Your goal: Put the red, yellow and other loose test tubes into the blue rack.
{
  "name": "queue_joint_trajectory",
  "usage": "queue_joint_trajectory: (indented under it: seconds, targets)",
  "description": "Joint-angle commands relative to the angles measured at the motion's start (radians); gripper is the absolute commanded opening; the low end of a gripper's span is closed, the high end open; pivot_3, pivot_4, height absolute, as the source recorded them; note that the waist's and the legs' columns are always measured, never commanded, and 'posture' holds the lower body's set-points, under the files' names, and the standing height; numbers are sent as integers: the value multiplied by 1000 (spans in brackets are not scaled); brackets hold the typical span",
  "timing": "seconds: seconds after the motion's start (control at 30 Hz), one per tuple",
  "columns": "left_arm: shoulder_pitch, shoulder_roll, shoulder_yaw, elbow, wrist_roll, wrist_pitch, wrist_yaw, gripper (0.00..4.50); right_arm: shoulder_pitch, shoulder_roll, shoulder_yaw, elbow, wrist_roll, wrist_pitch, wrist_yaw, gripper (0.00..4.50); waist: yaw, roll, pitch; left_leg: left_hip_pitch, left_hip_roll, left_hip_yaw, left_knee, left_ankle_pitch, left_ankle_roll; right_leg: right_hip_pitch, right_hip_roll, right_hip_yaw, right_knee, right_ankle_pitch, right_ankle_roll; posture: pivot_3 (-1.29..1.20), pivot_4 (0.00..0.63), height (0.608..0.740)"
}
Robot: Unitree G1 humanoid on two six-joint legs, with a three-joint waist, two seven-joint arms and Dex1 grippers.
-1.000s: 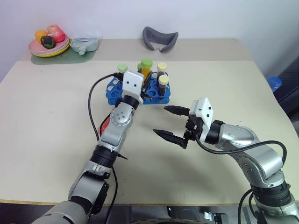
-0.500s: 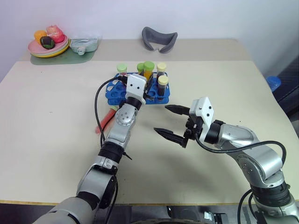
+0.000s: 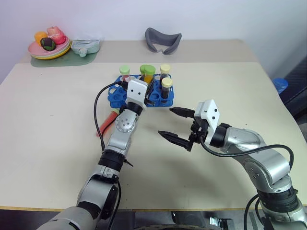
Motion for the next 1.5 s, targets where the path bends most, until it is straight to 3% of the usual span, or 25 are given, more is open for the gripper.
queue_joint_trajectory:
  seconds: [0.03,0.83,1.07,1.23,1.37,1.5]
  targets:
    - [14,-1,20,-26,10,8,7,777,-2,10,-8,-5,-7,-23,-6,4500,0,0,0,0,0,0,0,0,0,0,0,0,0,0,0,0,150,740]
    - [-9,-38,46,67,7,-72,-9,777,3,35,0,-5,-30,-35,-9,4500,0,0,0,0,0,0,0,0,0,0,0,0,0,0,0,0,150,740]
    - [11,-37,56,-35,-44,-37,-54,4297,-3,41,5,-5,-33,-34,-6,4500,1,0,0,0,0,0,0,0,0,0,0,0,0,0,0,0,150,740]
    - [67,12,81,-277,-70,104,-80,4447,-4,35,-3,-17,-26,-25,-7,4500,-1,0,0,0,0,0,0,0,0,0,0,0,0,0,0,0,150,740]
    - [90,102,146,-588,-148,367,-93,4447,2,20,-20,-28,-15,-17,-2,4500,-2,0,0,0,0,0,0,0,0,0,0,0,1,0,0,0,150,740]
    - [76,230,220,-787,-247,693,-123,4447,-2,10,-25,-21,-10,-18,9,4500,-1,0,0,0,0,0,0,0,0,0,0,0,1,0,0,0,150,740]
